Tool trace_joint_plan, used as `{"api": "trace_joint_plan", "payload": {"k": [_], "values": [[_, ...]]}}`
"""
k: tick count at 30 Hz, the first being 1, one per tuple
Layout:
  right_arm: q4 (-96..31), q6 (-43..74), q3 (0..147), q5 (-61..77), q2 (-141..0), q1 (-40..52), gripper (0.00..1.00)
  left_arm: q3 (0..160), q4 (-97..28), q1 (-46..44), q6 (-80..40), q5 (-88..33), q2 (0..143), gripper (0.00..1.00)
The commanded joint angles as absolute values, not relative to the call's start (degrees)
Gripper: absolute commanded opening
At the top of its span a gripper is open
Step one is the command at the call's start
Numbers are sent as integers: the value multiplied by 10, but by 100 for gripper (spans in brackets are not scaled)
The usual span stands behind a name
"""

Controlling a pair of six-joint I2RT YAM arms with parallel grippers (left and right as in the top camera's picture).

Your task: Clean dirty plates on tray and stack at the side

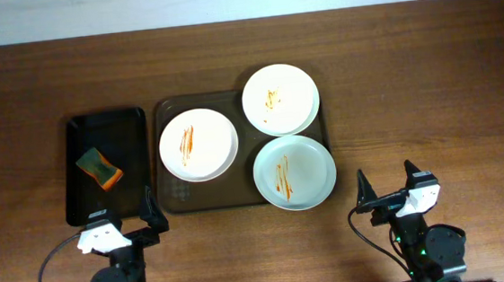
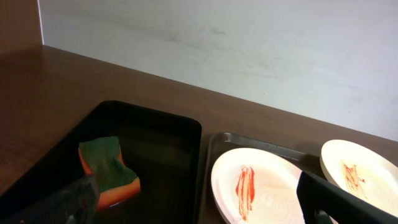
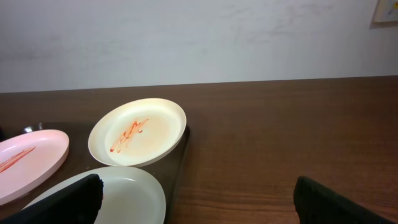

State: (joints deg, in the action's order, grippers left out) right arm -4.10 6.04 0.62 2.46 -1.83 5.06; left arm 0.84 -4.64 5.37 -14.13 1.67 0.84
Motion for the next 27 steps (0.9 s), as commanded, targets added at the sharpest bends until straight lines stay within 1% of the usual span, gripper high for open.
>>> {"api": "trace_joint_plan", "payload": {"k": [1, 8, 11, 19, 27], "values": [[-43, 64, 3, 28, -15, 48, 98, 5, -46, 54, -136, 12, 4, 100], [-41, 64, 3, 28, -15, 48, 98, 5, -43, 54, -136, -14, 4, 100], [-27, 64, 3, 28, -15, 48, 98, 5, -9, 54, -136, -48, 4, 99], [50, 64, 3, 28, -15, 48, 98, 20, 10, 54, -136, -54, 4, 100], [65, 62, 3, 25, -15, 48, 98, 45, 35, 54, -134, -52, 4, 100]]}}
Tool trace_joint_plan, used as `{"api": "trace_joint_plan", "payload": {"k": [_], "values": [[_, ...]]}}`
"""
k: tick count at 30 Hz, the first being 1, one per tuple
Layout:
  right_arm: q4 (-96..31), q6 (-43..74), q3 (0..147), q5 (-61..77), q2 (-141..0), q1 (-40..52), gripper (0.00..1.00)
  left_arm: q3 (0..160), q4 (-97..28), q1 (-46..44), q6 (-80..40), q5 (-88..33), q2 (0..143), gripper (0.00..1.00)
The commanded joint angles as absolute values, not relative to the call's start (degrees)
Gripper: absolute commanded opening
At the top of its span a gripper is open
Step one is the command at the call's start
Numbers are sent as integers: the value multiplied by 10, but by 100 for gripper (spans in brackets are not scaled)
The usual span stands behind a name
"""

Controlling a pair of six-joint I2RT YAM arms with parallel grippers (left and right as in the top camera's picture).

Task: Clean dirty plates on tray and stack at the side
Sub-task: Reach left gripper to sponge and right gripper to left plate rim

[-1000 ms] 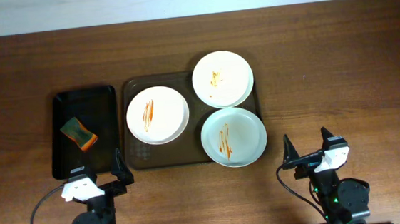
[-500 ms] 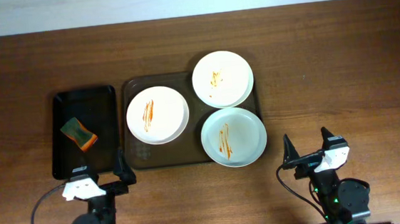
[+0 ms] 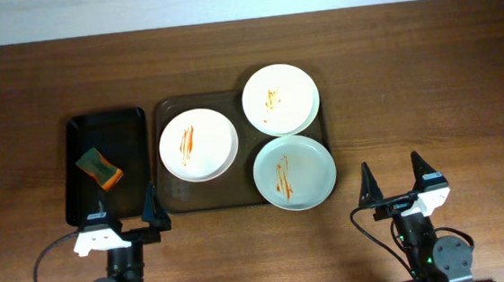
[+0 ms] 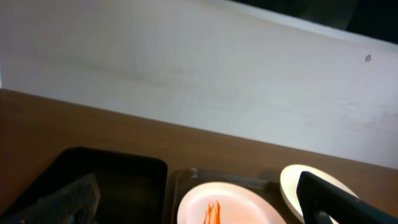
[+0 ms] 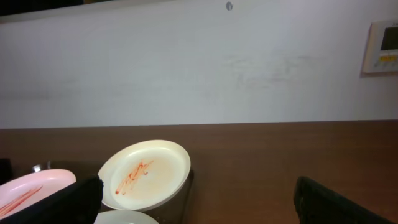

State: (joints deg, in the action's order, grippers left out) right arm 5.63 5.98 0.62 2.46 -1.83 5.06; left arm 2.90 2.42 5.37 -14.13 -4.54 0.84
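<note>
Three stained plates sit on the brown tray: a pinkish-white plate on the left, a cream plate at the back right, and a pale green plate at the front right. Each bears orange-red streaks. A green and orange sponge lies in the black tray. My left gripper hangs open just in front of the black tray. My right gripper stands open to the right of the green plate. The left wrist view shows the pinkish plate; the right wrist view shows the cream plate. Both grippers are empty.
The black tray sits directly left of the brown tray, their edges close together. Bare wooden table stretches to the right of the trays and along the back. A pale wall runs behind the table.
Both grippers sit slightly nearer the table's front edge and their cameras look higher, showing more wall. The sponge has left the left wrist view. Plates, trays and sponge have not moved.
</note>
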Motion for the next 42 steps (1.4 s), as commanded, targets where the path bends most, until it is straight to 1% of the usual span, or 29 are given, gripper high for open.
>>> {"api": "trace_joint_plan", "payload": {"k": [1, 6, 20, 25, 29, 33, 38, 42], "values": [[70, 62, 3, 26, -15, 48, 98, 47, 38, 54, -134, -52, 4, 99], [103, 62, 3, 25, -15, 48, 98, 58, 39, 54, -134, -66, 4, 99], [131, 44, 9, 23, -15, 48, 98, 83, 38, 54, -131, -69, 19, 99], [144, 33, 22, 24, -15, 48, 98, 126, 18, 54, -89, -77, 53, 99], [141, 34, 62, 29, -15, 48, 98, 218, -61, 54, -43, -79, 138, 99], [83, 34, 137, 57, -47, 48, 98, 351, -161, 54, -7, -80, 269, 99], [37, 34, 256, 130, -192, 48, 99, 510, -309, 54, 38, -79, 439, 99], [-18, 34, 382, 210, -369, 48, 98, 622, -437, 54, 64, -79, 568, 99]]}}
